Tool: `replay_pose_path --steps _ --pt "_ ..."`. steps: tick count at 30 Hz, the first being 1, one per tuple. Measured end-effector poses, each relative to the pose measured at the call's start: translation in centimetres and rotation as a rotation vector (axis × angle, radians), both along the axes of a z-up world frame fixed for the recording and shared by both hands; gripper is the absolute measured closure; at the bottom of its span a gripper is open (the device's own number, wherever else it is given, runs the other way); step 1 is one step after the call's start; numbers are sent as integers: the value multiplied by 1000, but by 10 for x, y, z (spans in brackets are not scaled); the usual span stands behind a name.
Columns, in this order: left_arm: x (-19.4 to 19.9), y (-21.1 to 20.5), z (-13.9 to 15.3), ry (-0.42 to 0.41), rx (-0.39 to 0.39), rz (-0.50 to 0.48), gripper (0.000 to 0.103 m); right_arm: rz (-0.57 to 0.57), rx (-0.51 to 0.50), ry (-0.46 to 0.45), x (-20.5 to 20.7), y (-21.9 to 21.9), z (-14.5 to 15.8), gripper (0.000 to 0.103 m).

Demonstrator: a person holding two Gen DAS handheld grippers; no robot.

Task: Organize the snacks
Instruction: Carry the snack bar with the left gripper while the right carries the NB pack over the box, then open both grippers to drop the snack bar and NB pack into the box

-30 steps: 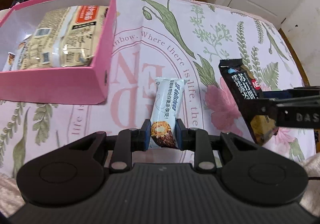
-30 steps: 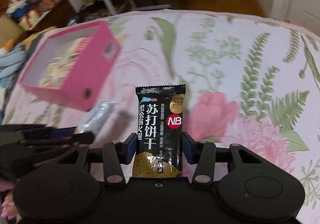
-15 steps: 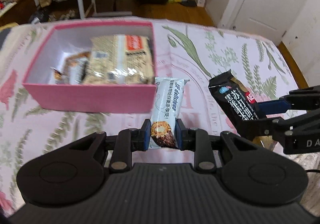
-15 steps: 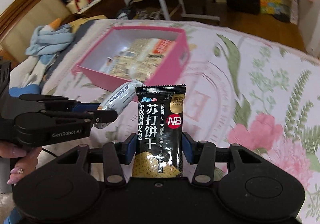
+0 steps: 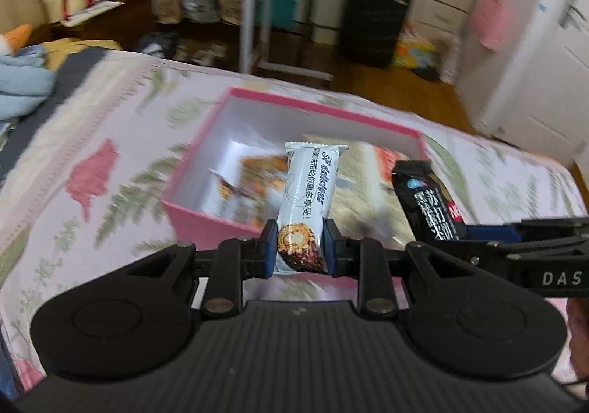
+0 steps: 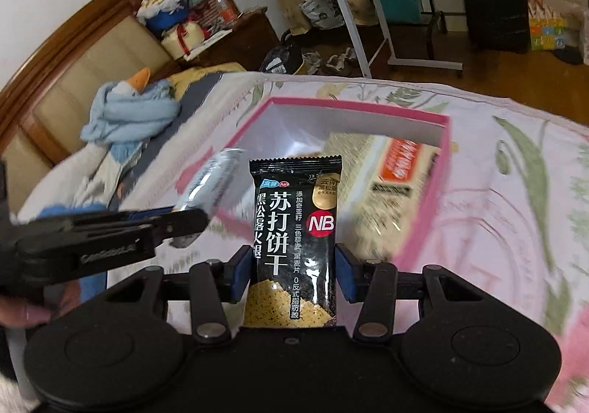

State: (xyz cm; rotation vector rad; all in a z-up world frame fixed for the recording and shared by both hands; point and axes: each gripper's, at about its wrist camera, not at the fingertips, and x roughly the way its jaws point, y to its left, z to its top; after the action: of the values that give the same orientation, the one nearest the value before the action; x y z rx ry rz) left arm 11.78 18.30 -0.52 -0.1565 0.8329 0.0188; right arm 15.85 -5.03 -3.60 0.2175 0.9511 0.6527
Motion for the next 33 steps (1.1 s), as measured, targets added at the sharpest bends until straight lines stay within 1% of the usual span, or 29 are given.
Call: replay_pose_path --steps 1,2,5,6,8,10,12,14,15,16,18,20,23,25,27,30,33 --pt "7 7 -3 -2 -6 14 79 -8 7 3 8 8 -4 50" --pt "15 16 -6 -12 -30 28 79 -20 11 10 18 16 -8 50" --pt "44 32 -21 0 -72 55 79 -58 24 37 45 38 -20 50" --pt "54 34 -25 -2 -73 51 79 -67 29 43 52 44 -23 50" --pt "67 38 -33 13 -62 74 79 -98 41 59 66 56 -30 50" --pt "79 41 -41 35 -77 77 78 -125 62 76 77 65 -35 48" --pt "86 44 -49 59 -93 97 77 -144 75 99 84 73 -41 46" --pt "88 47 -53 65 -90 121 75 -147 81 113 87 77 -44 46" --pt "88 49 -55 69 -83 129 75 -150 88 118 86 77 -46 40" --pt "87 50 -56 71 -83 129 73 -150 94 125 86 76 -47 38" --pt "80 50 -55 64 -97 120 70 -146 109 127 79 70 -45 38" --pt "71 45 -51 57 -95 102 70 -132 100 99 69 63 -39 38" --pt "55 31 -42 33 -69 59 70 -101 70 7 40 45 -25 38" --pt "43 19 -31 12 -59 24 70 -95 45 -38 23 32 -16 38" --pt "31 7 -19 -12 -54 -4 70 -103 16 -83 6 16 -6 38" --pt "14 -11 0 -52 -44 -48 62 -131 -5 -136 -13 -8 11 38" --pt "-5 -31 16 -94 -24 -80 62 -157 -17 -188 -31 -31 28 38"
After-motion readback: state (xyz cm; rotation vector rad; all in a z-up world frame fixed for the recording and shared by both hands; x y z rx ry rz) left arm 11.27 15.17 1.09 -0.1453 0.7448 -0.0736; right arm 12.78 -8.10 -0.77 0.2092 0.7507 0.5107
